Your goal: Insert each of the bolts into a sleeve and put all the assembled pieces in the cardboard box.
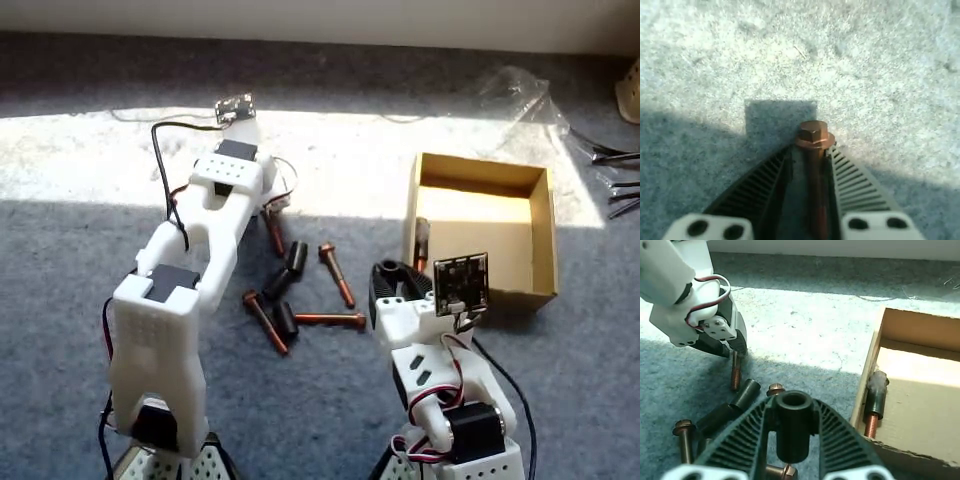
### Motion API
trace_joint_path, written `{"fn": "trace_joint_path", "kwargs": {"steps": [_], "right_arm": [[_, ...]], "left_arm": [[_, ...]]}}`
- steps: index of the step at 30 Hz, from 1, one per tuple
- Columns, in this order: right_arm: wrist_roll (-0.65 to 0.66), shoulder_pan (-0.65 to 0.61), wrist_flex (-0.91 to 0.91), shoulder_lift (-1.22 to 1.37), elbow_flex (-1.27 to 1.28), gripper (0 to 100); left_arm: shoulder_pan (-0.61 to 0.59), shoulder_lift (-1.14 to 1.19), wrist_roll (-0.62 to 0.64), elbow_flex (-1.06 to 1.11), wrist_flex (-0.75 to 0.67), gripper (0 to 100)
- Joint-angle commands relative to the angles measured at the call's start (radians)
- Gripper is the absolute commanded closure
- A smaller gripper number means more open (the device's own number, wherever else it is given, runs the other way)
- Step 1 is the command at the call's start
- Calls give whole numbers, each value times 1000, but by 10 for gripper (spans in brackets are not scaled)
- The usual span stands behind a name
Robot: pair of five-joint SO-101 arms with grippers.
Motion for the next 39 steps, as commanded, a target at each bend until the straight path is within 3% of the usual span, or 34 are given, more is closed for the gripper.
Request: {"fn": "trace_joint_path", "kwargs": {"steps": [1,4,20,27,31,36,39], "right_arm": [[-3,10,-36,-16,-12,995],[-3,10,-36,-16,-12,995],[-3,8,-36,-16,-12,995],[-3,-82,-38,-16,-10,995],[-3,-101,-67,-16,10,995],[5,-148,-266,-16,163,995],[72,-166,-317,-16,225,995]], "left_arm": [[15,-15,9,-41,-9,940],[15,-10,9,-41,-12,997],[8,-16,-5,-41,6,993],[22,-82,-305,-156,233,995],[24,-134,-367,-173,290,995],[28,-223,-454,-165,347,995],[28,-288,-485,-163,384,995]]}}
